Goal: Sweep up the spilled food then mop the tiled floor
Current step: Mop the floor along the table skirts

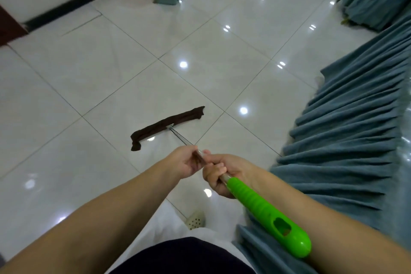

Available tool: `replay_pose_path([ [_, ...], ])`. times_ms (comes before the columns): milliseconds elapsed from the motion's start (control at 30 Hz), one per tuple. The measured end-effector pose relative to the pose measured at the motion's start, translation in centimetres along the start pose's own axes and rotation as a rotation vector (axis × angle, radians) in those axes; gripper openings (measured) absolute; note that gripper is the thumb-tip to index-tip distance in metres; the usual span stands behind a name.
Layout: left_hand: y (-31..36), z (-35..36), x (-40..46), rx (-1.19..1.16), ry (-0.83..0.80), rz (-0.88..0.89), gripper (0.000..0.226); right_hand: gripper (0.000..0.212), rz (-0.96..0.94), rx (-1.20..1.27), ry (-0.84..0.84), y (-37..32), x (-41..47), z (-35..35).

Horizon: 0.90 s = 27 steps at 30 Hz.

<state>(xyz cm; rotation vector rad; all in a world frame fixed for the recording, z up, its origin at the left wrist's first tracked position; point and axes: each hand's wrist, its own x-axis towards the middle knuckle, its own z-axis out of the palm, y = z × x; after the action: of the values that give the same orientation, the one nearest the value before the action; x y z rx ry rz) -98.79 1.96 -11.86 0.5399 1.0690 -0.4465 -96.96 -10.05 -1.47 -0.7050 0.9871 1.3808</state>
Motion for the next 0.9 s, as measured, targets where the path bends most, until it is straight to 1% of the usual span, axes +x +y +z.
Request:
replay_pose_path([
  [167,3.5,-0.7,0.4,-0.075,0.032,0.012,0.022,0.029,-0.051,0.033,0.003,-0.5,1.8,3.6],
  [267,6.3,-1.3,1.2,-0.06,0.041,0.007,0.026,0.028,-0.085,0.035,0.016,-1.4,2.8,6.2],
  [433,12.3,-2.0,2.4,-0.036,0.014,0.0,0.024,0.026,-0.13,0.04,0.021,-3.8,4.6,11.0],
  [533,16.8,-2.5,3.1,-0.028,-0.008,-0.001,0.025,0.026,-0.145,0.05,0.02,-5.6,6.1,14.8],
  [667,23.8,-3.6,4.1,-0.017,0.005,-0.01,0.027,0.024,-0.165,0.063,0.032,-8.2,8.7,21.0],
  [767,29.1,-4.6,4.8,0.028,-0.012,-0.039,0.029,0.025,-0.181,0.094,0.042,-10.3,10.7,25.7],
  [900,35.2,-5.1,5.8,0.06,-0.034,-0.053,0.024,0.025,-0.207,0.163,0.052,-12.9,12.8,31.0],
])
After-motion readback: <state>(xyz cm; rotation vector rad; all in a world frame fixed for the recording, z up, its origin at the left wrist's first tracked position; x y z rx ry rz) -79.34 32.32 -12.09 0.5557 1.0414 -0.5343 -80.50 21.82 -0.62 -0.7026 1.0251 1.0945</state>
